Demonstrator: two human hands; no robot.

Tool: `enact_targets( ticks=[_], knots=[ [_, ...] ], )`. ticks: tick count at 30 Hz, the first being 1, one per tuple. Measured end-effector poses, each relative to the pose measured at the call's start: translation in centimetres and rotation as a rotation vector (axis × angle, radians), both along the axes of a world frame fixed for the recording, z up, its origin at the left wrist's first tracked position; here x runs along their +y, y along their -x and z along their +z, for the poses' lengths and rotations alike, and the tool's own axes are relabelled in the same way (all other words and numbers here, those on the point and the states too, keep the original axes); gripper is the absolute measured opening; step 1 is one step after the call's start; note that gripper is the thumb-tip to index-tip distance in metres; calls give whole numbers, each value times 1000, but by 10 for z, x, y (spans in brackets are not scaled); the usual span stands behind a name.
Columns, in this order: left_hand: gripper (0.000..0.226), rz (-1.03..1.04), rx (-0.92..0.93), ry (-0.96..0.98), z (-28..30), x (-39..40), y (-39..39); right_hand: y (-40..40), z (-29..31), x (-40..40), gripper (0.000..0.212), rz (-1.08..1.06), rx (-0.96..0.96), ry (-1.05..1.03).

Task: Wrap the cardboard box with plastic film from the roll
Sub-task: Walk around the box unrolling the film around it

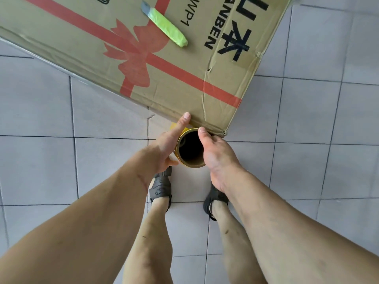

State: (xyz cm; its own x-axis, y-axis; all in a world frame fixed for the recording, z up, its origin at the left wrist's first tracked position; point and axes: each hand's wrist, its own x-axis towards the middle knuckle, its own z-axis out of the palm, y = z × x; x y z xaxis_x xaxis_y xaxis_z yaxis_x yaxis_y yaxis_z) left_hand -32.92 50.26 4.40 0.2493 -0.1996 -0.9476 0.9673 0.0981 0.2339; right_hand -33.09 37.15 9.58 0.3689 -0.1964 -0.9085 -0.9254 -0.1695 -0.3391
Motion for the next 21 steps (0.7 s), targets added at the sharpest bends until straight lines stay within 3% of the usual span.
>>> enact_targets(
  ticks=[2, 4, 6, 10, 12, 15, 17, 21],
  knots=[
    [147, 14, -8, -56, 3, -5, -1, -2, 1, -1, 91, -7, 14, -24],
    [130, 48, -64, -99, 6, -8, -4, -2, -2, -4, 100, -27, 32, -54],
    [113, 51, -75, -83, 9, -11, -4, -2, -2, -10, 96, -16, 39, -70],
    [127, -7, -7, 4, 7, -25, 11, 0, -4, -29, 59, 133, 8, -36],
    [120, 11, 13, 3, 7, -34, 19, -2, -1, -38, 59, 202, 2, -19],
    [149, 79, 3, -74, 3, -51, 20, -9, 2, -51, 74, 190, 18, -4],
    [145, 165, -72, -147, -2, -60, 19, -11, 3, -58, 85, 185, 47, -21],
    [132, 189, -83, -127, 0, -76, 24, -8, 2, -74, 69, 277, 39, -36]
  ],
)
